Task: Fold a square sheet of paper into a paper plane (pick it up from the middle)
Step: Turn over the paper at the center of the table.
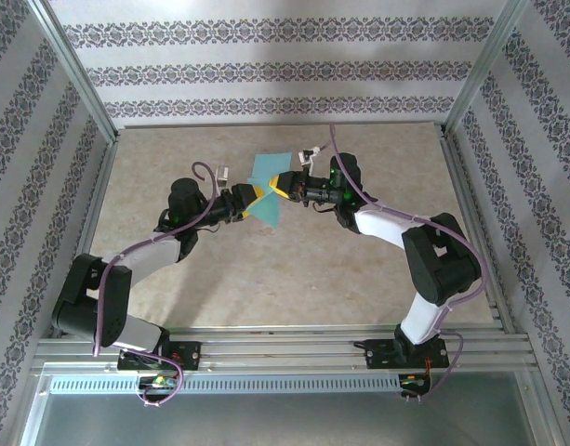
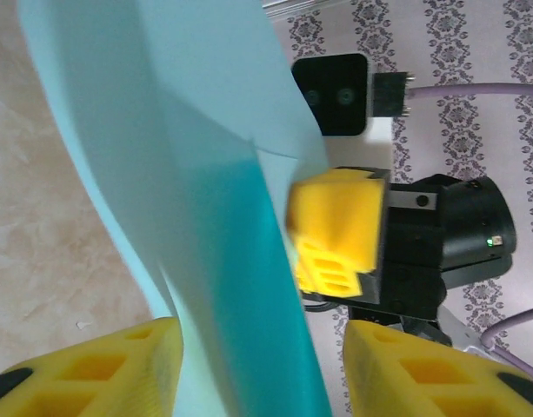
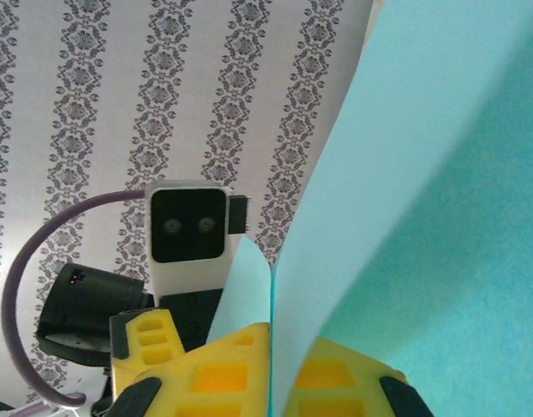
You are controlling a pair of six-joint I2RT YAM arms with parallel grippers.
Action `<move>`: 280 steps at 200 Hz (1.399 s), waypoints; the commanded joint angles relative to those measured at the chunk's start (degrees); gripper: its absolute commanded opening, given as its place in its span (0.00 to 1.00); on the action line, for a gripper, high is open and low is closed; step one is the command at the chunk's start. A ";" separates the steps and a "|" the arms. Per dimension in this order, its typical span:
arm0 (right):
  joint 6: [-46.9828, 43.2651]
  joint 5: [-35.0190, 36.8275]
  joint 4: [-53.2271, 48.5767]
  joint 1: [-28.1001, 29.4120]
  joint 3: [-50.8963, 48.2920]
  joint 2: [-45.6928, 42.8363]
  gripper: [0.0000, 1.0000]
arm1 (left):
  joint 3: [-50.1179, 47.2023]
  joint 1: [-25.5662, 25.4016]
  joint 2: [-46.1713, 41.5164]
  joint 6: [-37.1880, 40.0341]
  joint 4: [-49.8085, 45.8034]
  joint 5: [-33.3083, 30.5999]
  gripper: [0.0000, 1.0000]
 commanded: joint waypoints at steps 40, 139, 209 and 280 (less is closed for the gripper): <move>-2.12 -2.95 2.39 -0.67 -0.61 1.96 0.05 | -0.76 0.91 -1.09 -0.28 1.03 -0.83 0.35; -6.68 -1.98 -0.94 -2.34 -2.31 0.13 0.25 | -0.53 1.58 0.27 1.10 -3.00 -0.61 0.07; -14.77 11.43 -18.02 -11.97 -10.35 -9.78 0.60 | 17.88 0.05 -4.09 42.17 -65.35 -28.26 0.05; -25.66 33.32 -39.66 -12.33 -11.60 -22.96 0.76 | 39.47 -12.86 14.64 56.15 -97.68 -75.97 0.05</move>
